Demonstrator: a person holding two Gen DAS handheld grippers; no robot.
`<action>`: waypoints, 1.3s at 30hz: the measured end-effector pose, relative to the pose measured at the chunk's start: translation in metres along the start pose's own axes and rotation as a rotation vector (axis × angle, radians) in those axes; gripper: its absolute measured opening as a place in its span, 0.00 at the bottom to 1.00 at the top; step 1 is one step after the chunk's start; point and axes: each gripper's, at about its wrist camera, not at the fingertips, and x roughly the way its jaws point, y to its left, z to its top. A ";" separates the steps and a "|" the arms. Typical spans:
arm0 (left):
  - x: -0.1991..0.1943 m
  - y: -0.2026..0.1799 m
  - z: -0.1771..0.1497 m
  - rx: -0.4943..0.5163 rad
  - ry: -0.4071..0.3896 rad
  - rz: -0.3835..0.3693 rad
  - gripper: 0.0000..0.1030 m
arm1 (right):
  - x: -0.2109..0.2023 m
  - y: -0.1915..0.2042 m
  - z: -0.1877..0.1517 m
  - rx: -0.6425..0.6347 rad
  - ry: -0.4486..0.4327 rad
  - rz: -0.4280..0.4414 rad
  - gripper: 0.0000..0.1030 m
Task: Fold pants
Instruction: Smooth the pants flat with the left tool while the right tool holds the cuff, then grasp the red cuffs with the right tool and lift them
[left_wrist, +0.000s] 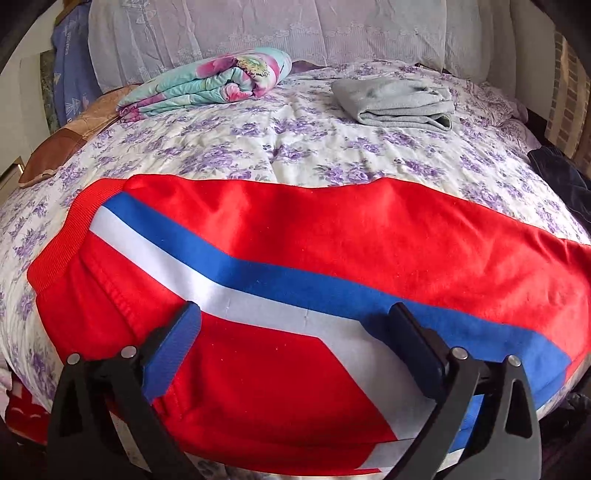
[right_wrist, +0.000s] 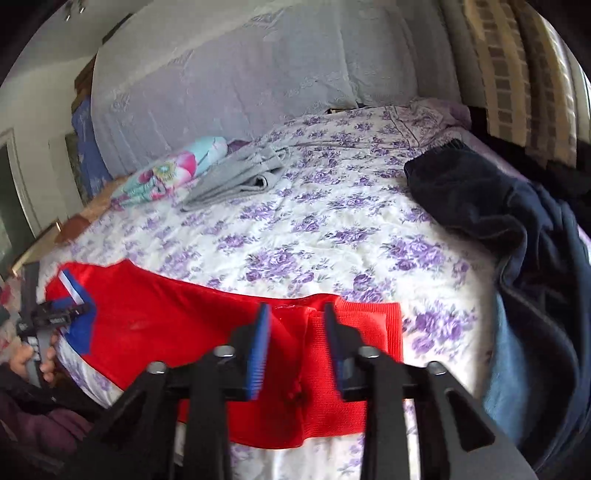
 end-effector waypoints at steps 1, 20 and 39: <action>0.000 -0.001 0.000 -0.003 0.001 0.002 0.96 | 0.003 0.004 0.004 -0.064 0.009 -0.013 0.49; 0.003 -0.014 0.002 0.004 -0.032 0.018 0.96 | 0.056 0.015 0.012 -0.356 0.230 -0.079 0.11; -0.004 -0.016 0.000 -0.011 -0.037 -0.024 0.96 | -0.045 -0.055 -0.019 0.325 -0.161 0.125 0.70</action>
